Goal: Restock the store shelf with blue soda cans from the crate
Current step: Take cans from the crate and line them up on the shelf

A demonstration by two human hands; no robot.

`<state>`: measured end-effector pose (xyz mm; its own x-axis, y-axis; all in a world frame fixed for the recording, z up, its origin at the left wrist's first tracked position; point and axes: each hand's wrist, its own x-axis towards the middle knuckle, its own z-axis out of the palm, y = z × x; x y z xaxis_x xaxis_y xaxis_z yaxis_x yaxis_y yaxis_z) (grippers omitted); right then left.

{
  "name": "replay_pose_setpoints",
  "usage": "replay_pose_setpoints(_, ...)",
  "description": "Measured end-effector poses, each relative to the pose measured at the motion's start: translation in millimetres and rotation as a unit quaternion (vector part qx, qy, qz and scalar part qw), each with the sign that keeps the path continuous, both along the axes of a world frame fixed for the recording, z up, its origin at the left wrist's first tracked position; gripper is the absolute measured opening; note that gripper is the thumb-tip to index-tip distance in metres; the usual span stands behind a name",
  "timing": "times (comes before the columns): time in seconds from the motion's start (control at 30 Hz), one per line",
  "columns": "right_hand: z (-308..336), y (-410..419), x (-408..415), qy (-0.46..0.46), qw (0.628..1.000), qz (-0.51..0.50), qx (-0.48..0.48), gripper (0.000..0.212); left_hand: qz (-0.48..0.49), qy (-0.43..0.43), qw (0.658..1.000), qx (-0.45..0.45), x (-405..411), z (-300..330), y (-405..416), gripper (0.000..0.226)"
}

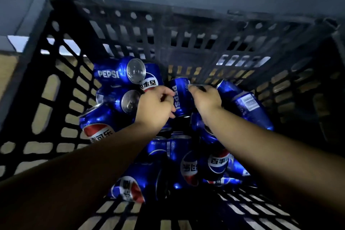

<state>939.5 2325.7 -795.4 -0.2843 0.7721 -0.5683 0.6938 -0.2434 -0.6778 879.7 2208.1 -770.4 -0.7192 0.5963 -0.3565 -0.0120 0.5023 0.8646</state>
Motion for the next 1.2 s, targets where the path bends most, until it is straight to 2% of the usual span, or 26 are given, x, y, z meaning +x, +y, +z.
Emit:
replay_pose_setpoints(0.13,-14.5,13.5,-12.2,-0.010,0.999,0.025,0.017,0.047,-0.011,0.050,0.999,0.009,6.7,-17.6,4.3,0.026)
replay_pose_setpoints(0.2,-21.5,19.1,-18.6,-0.016,0.999,0.037,0.006,0.058,-0.025,0.075,0.997,0.014,10.1,-26.6,3.5,0.015)
replay_pose_setpoints(0.27,-28.0,20.5,-21.8,-0.018,0.998,0.058,-0.025,0.072,-0.043,0.110,0.993,0.006,14.2,-32.6,-0.5,0.032)
replay_pose_setpoints(0.37,-35.2,17.7,-21.0,-0.012,0.996,0.080,-0.039,0.082,-0.030,0.112,0.993,0.004,19.3,-34.6,-1.6,0.037)
replay_pose_setpoints(0.47,-40.1,17.1,-21.5,0.018,0.996,0.083,-0.033,0.080,-0.066,0.123,0.990,-0.022,19.1,-39.6,-2.0,0.041)
replay_pose_setpoints(0.57,-44.9,18.7,-22.0,0.019,0.994,0.101,-0.037,0.080,-0.156,0.186,0.966,-0.088,21.3,-41.9,-8.0,0.047)
replay_pose_setpoints(0.63,-45.3,18.3,-23.1,0.005,0.993,0.116,-0.035,0.078,-0.185,0.219,0.953,-0.098,22.2,-42.8,-12.4,0.047)
replay_pose_setpoints(0.77,-45.2,18.7,-28.6,-0.040,0.990,0.135,-0.017,0.076,-0.179,0.225,0.953,-0.097,21.2,-44.9,-12.0,0.048)
replay_pose_setpoints(0.93,-47.3,19.7,-31.7,-0.027,0.993,0.111,-0.016,0.069,-0.193,0.233,0.948,-0.092,20.4,-46.1,-13.6,0.048)
replay_pose_setpoints(1.07,-40.0,19.2,-27.8,-0.067,0.990,0.118,0.030,0.073,-0.207,0.220,0.949,-0.090,18.1,-47.6,-13.3,0.046)
replay_pose_setpoints(1.2,-26.1,19.5,-18.1,-0.061,0.991,0.112,0.034,0.074,-0.194,0.182,0.960,-0.087,16.7,-40.3,-13.7,0.045)
